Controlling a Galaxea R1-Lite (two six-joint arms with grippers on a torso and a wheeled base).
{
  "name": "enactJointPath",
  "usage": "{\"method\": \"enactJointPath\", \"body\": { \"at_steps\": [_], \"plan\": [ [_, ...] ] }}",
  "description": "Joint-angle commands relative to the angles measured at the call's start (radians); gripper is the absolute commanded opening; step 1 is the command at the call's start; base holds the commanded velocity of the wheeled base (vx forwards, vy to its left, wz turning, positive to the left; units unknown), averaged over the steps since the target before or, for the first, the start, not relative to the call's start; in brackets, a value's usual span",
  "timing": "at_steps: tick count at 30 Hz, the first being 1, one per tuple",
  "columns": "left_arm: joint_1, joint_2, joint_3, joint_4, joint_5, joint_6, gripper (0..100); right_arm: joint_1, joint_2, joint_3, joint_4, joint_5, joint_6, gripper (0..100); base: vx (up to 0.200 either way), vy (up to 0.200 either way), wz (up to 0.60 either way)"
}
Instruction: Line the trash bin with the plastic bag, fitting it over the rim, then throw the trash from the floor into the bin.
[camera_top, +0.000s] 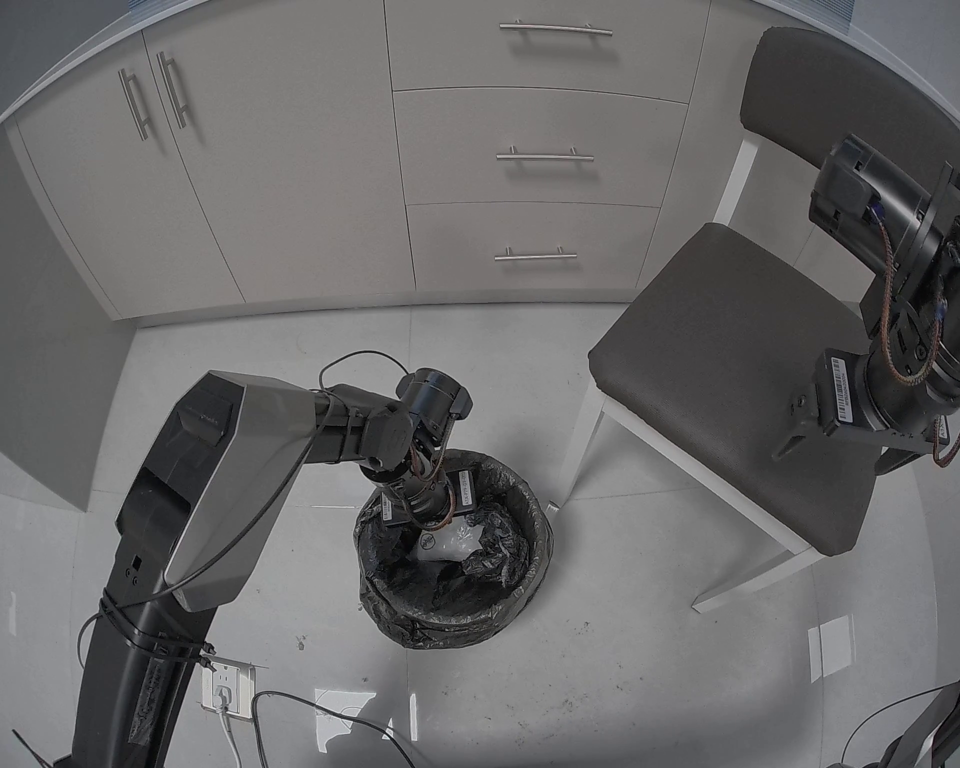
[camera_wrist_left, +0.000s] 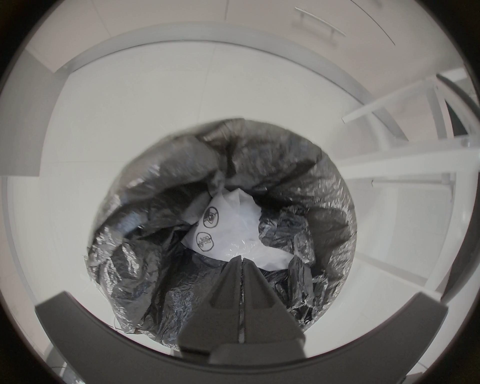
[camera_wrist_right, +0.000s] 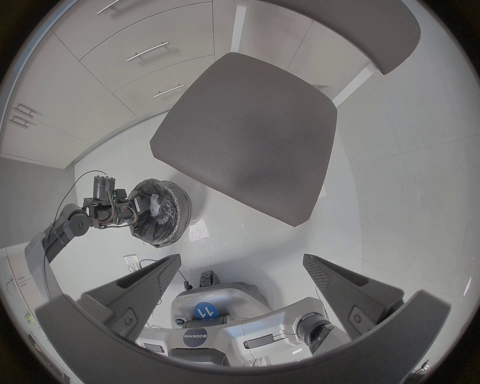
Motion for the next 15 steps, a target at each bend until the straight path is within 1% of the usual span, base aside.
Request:
{"method": "enactJointPath", "body": {
  "at_steps": [1, 5, 8, 10, 15],
  "plan": [
    [0.004, -0.004, 0.0, -0.003, 0.001, -0.021, 0, 0.0, 0.002, 0.0, -0.001, 0.001, 0.0, 100, 0.0, 0.0, 0.0],
    [0.002, 0.044, 0.0, -0.018, 0.001, -0.022, 0, 0.005, 0.005, 0.0, -0.001, 0.0, -0.022, 100, 0.0, 0.0, 0.0],
    [0.001, 0.065, 0.0, -0.049, 0.001, -0.022, 0, 0.022, 0.0, 0.0, -0.001, 0.0, -0.031, 100, 0.0, 0.0, 0.0],
    [-0.005, 0.09, 0.0, -0.1, 0.0, -0.018, 0, 0.037, -0.001, 0.0, -0.001, 0.0, -0.031, 100, 0.0, 0.0, 0.0],
    [-0.019, 0.114, 0.0, -0.146, 0.0, -0.003, 0, 0.037, 0.005, 0.0, -0.001, 0.0, -0.036, 100, 0.0, 0.0, 0.0]
  ]
}}
